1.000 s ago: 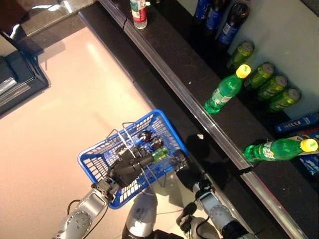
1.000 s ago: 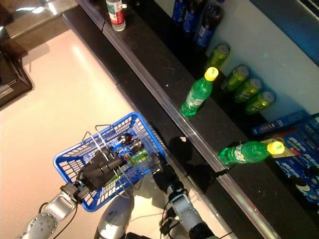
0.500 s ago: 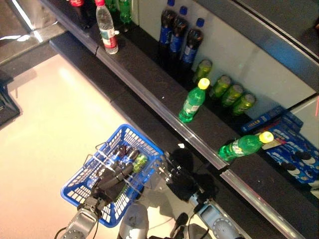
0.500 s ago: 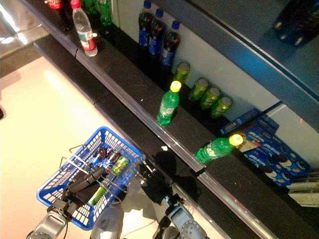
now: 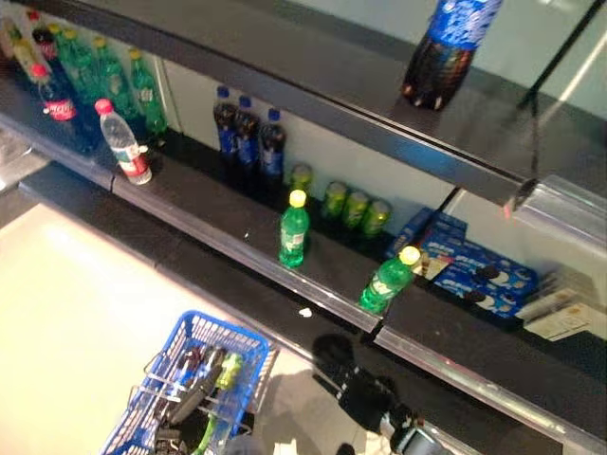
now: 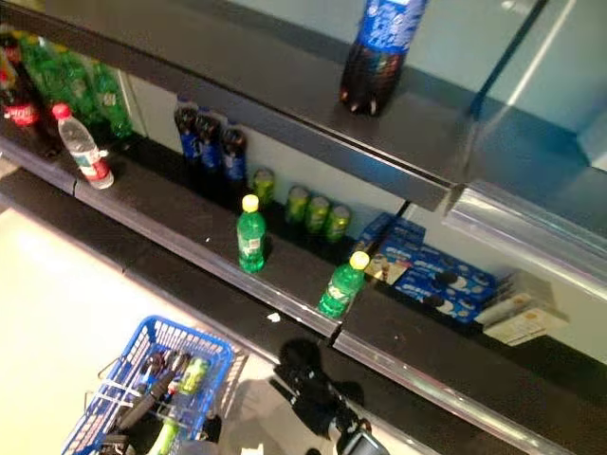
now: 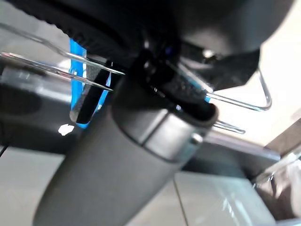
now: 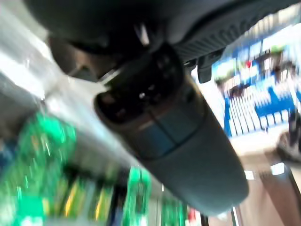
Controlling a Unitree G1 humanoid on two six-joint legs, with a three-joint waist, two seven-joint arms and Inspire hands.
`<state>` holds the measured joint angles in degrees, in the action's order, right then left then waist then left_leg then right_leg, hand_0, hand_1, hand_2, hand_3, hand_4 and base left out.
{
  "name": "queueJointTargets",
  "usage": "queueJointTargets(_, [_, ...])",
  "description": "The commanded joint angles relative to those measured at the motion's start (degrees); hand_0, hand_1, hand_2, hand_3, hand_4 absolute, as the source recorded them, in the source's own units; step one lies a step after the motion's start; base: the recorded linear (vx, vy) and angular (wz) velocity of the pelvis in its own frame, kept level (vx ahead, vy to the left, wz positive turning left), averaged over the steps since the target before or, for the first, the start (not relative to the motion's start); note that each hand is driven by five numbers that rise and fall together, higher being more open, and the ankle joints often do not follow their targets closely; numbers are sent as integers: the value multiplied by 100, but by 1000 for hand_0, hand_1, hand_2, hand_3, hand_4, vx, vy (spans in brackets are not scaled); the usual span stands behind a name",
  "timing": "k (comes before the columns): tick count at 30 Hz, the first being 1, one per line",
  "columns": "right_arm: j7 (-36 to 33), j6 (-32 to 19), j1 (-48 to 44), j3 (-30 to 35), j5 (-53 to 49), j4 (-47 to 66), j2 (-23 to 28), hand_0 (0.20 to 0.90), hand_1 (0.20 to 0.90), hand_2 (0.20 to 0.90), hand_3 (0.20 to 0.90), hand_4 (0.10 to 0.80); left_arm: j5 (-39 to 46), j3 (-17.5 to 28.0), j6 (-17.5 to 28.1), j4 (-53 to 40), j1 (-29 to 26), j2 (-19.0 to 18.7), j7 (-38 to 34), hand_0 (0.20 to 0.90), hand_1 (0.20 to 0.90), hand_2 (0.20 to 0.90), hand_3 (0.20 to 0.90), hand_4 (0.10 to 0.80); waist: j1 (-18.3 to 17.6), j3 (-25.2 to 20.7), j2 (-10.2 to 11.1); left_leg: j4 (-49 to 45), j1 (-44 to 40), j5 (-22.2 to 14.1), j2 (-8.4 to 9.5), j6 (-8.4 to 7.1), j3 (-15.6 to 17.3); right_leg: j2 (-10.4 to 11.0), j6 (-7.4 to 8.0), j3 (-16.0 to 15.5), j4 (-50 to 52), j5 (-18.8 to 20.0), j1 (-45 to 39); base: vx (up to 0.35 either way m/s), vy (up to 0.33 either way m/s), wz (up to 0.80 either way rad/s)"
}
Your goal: Pick up the drink and place into the basket.
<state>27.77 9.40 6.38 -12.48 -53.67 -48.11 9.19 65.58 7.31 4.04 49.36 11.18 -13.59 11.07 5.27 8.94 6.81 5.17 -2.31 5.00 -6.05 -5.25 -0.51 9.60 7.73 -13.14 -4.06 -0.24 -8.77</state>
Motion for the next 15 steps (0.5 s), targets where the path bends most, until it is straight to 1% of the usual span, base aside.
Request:
queueJointTargets(1, [-70,-214,-70,240,360,-214,246,900,900,900,900,800,-761,-39,702,-186,-254,47,137,300,300,300,200,100,36,-446,-481,-17,-148,-45,-498,-242,361,362,172,93,-4,544,277,-10,2,-8])
queueJointTargets(2, [-173,-308,-123,295,558,-412,234,900,900,900,900,800,-757,-7,681,22,-314,95,117,300,300,300,200,100,10,-465,-479,-17,-152,-55,-497,-243,387,367,177,108,-19,551,275,-18,-1,-17])
queueJointTargets(3, [-436,-469,-201,317,991,-835,258,900,900,900,900,800,-696,32,580,308,-405,160,29,300,300,300,200,100,-12,-495,-475,-17,-152,-74,-498,-251,425,366,181,128,-54,564,276,-23,-2,-18])
queueJointTargets(4, [-629,-607,-254,340,1383,-1106,269,900,900,900,900,800,-680,35,606,518,-449,194,20,300,300,300,200,100,-17,-509,-478,-17,-155,-87,-500,-255,445,371,187,137,-71,574,274,-20,-4,-18])
queueJointTargets(5, [-627,-612,-261,343,1388,-1114,267,900,900,900,900,800,-679,35,608,524,-455,193,24,300,300,300,200,100,-15,-505,-478,-17,-156,-88,-501,-255,446,370,187,138,-71,574,274,-7,0,-7])
queueJointTargets(7, [-919,-854,-360,270,2058,-1463,315,900,900,900,900,800,-816,25,531,806,-524,227,-111,300,300,300,200,100,-1,-519,-485,-17,-155,-105,-495,-255,454,386,201,128,-88,588,276,-5,-2,-2])
queueJointTargets(10, [-1422,-810,-463,248,2909,-2079,330,900,900,900,900,800,-1308,-64,570,1341,-655,188,-413,300,300,300,200,100,14,-524,-494,-17,-146,-122,-482,-254,468,414,225,109,-94,608,292,0,0,0])
queueJointTargets(13, [-1816,-588,-488,453,2976,-2509,305,900,900,900,900,800,-1499,-44,486,1799,-731,197,-756,300,300,300,200,100,0,-540,-521,-17,-142,-145,-475,-248,480,422,248,109,-94,602,298,0,0,0])
queueJointTargets(14, [-2011,-646,-490,562,3100,-2599,296,900,900,900,900,800,-1522,-6,464,1978,-745,191,-831,300,300,300,200,100,-20,-548,-526,-17,-147,-148,-472,-246,489,424,258,117,-94,606,298,0,0,0])
queueJointTargets(15, [-2012,-647,-491,563,3101,-2600,295,900,900,900,900,800,-1522,-6,465,1980,-747,191,-830,300,300,300,200,100,-19,-548,-525,-17,-147,-148,-472,-246,490,424,258,117,-94,606,299,0,0,0])
